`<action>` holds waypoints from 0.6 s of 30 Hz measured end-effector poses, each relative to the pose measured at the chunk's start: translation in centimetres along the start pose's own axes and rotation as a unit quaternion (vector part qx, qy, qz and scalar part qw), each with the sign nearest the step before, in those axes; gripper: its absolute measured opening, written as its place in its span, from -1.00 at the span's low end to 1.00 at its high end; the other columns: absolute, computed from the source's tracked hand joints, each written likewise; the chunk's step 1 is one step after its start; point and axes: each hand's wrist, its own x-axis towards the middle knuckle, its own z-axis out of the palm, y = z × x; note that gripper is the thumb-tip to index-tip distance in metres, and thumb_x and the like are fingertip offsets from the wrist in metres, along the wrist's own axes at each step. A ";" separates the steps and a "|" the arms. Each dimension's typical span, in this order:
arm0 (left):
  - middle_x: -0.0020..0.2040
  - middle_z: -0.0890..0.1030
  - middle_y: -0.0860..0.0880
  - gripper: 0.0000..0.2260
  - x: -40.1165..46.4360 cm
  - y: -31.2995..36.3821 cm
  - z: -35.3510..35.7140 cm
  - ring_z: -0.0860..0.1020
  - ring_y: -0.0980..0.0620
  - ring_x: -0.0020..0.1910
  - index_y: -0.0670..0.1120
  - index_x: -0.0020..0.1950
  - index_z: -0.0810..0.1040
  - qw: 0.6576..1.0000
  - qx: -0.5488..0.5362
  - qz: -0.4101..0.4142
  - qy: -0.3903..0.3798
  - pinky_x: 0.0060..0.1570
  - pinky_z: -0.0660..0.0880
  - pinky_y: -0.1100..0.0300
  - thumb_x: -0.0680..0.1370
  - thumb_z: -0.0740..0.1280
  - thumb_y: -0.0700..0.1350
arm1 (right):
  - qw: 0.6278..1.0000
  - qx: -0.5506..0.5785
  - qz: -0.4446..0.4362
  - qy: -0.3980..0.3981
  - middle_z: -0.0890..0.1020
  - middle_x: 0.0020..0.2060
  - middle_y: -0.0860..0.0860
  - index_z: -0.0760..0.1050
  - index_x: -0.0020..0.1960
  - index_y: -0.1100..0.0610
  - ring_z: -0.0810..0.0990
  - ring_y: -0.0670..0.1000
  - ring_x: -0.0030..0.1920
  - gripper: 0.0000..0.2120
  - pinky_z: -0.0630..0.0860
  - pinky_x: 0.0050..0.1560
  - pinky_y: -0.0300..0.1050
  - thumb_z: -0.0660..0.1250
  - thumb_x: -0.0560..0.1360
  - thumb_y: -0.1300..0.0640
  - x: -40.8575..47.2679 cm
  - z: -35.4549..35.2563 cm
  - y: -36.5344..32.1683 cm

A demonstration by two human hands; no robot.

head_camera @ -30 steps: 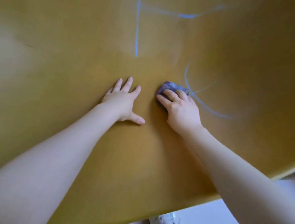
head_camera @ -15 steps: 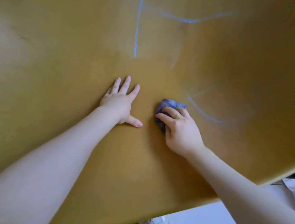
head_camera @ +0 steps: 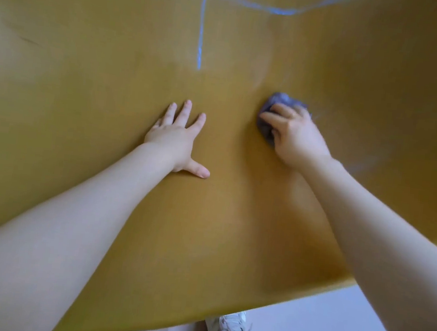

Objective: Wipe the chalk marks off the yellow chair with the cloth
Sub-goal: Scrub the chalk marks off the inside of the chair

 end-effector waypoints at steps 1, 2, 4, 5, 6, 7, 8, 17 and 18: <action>0.49 -0.41 0.01 0.06 0.1 0.1 0.0 -0.31 -0.07 0.50 0.11 0.52 -0.29 1.000 0.004 -0.001 -0.001 0.46 -0.05 0.00 0.31 0.39 0.33 | 0.999 -0.009 0.035 0.009 0.57 0.12 0.13 0.57 0.13 0.15 0.47 0.27 0.08 -0.62 0.47 0.06 0.15 0.11 0.41 0.21 0.8 -0.1 0.7; 0.49 -0.41 0.01 0.07 0.1 0.1 0.0 -0.31 -0.07 0.50 0.10 0.51 -0.29 1.000 0.007 -0.001 -0.002 0.46 -0.05 -0.01 0.31 0.39 0.33 | 0.997 -0.014 0.069 0.006 0.53 0.18 0.13 0.54 0.18 0.16 0.41 0.26 0.14 -0.62 0.42 0.12 0.14 0.15 0.42 0.27 1.4 0.0 1.1; 0.49 -0.40 0.01 0.06 0.0 0.0 0.0 -0.30 -0.07 0.50 0.10 0.52 -0.29 1.000 0.005 -0.001 0.000 0.46 -0.06 -0.01 0.31 0.39 0.33 | 0.995 0.001 0.103 -0.003 0.49 0.22 0.13 0.52 0.22 0.17 0.36 0.26 0.17 -0.60 0.35 0.20 0.05 0.19 0.41 0.32 1.4 0.2 0.4; 0.50 -0.40 0.01 0.06 0.0 -0.1 0.0 -0.30 -0.07 0.50 0.10 0.52 -0.28 1.000 0.003 0.000 0.003 0.46 -0.06 -0.01 0.31 0.39 0.33 | 0.995 0.014 0.104 -0.001 0.50 0.20 0.14 0.53 0.21 0.18 0.38 0.28 0.15 -0.60 0.33 0.19 0.02 0.18 0.40 0.32 0.9 0.2 -0.3; 0.50 -0.39 0.01 0.06 0.0 -0.1 0.0 -0.29 -0.08 0.50 0.09 0.52 -0.28 1.000 0.002 0.000 0.006 0.46 -0.06 -0.01 0.31 0.39 0.33 | 0.994 0.024 0.102 -0.004 0.52 0.18 0.15 0.54 0.18 0.18 0.39 0.29 0.12 -0.59 0.33 0.17 0.01 0.16 0.38 0.30 0.1 0.2 -1.2; 0.50 -0.38 0.00 0.06 -0.1 0.0 0.0 -0.29 -0.08 0.51 0.09 0.52 -0.27 1.000 0.001 0.000 0.008 0.46 -0.06 -0.01 0.31 0.39 0.33 | 0.994 0.033 0.101 -0.012 0.54 0.16 0.13 0.56 0.16 0.17 0.41 0.28 0.08 -0.57 0.35 0.15 0.01 0.14 0.35 0.27 -0.9 0.3 -2.2; 0.51 -0.37 -0.01 0.05 -0.2 0.1 0.0 -0.27 -0.09 0.51 0.08 0.53 -0.26 1.000 0.002 -0.002 0.010 0.46 -0.04 -0.02 0.32 0.39 0.33 | 0.994 0.039 0.100 -0.021 0.56 0.13 0.12 0.57 0.14 0.15 0.43 0.27 0.04 -0.55 0.39 0.12 0.03 0.11 0.33 0.23 -2.0 0.3 -3.2; 0.54 -0.26 -0.02 -0.20 -1.7 -0.8 0.8 -0.21 -0.04 0.52 0.16 0.53 -0.05 0.997 -0.048 0.048 0.021 0.46 0.05 -0.02 0.44 0.32 0.25 | 0.980 0.123 -0.057 -0.144 0.56 -0.01 0.10 0.58 0.06 0.07 0.42 0.14 -0.25 -0.59 0.28 -0.07 -0.14 0.08 0.32 0.13 -11.4 -1.6 -11.8; 0.54 -0.28 -0.01 -0.22 -1.9 -0.9 0.9 -0.23 -0.03 0.52 0.17 0.53 -0.07 0.997 -0.049 0.051 0.015 0.46 0.02 -0.01 0.45 0.30 0.25 | 0.980 0.115 -0.071 -0.143 0.56 0.00 0.10 0.57 0.09 0.06 0.42 0.15 -0.24 -0.61 0.33 -0.06 -0.11 0.09 0.36 0.12 -11.7 -1.7 -11.7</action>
